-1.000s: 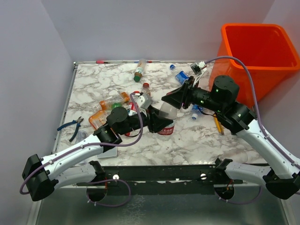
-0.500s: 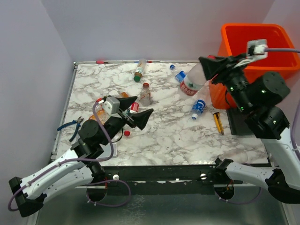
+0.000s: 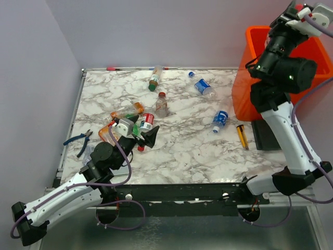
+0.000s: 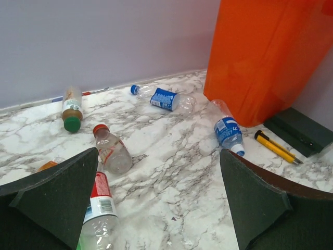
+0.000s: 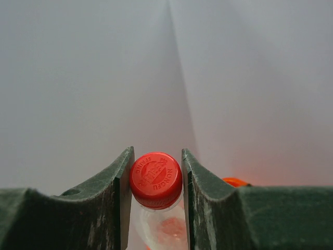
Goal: Put the plastic bottles in the bin
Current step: Place the plastic bottle in the trash bin, then pick up the plastic bottle at the center of the board.
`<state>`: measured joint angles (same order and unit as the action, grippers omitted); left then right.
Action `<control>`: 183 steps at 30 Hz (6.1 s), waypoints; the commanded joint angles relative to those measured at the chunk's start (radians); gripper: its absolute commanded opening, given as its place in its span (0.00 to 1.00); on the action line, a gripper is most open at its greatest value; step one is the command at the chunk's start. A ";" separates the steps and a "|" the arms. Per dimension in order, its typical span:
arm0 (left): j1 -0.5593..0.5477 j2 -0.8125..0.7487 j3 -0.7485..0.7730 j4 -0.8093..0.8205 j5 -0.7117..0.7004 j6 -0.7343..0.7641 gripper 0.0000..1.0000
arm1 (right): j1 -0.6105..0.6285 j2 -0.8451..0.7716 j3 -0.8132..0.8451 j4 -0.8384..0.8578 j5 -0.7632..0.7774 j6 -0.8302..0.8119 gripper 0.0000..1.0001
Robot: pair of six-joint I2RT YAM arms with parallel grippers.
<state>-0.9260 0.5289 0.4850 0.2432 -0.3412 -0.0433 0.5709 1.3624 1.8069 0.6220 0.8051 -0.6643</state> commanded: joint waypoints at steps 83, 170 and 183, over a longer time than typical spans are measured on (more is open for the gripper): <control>0.381 1.194 0.655 -0.655 0.076 -0.145 0.84 | 0.044 -0.577 -1.195 -0.877 -0.745 1.307 0.99; 0.206 0.168 0.195 -0.231 0.427 0.887 0.99 | 0.220 -0.310 -0.666 -1.294 -1.037 1.125 0.24; -0.106 0.251 0.197 -0.370 0.159 1.456 0.99 | 0.213 -0.178 -0.570 -1.330 -1.191 1.081 0.22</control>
<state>-0.9833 0.7547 0.6594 -0.0784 -0.0944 1.2201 0.7898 1.1622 1.1828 -0.6930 -0.2890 0.4404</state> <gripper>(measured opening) 0.991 0.418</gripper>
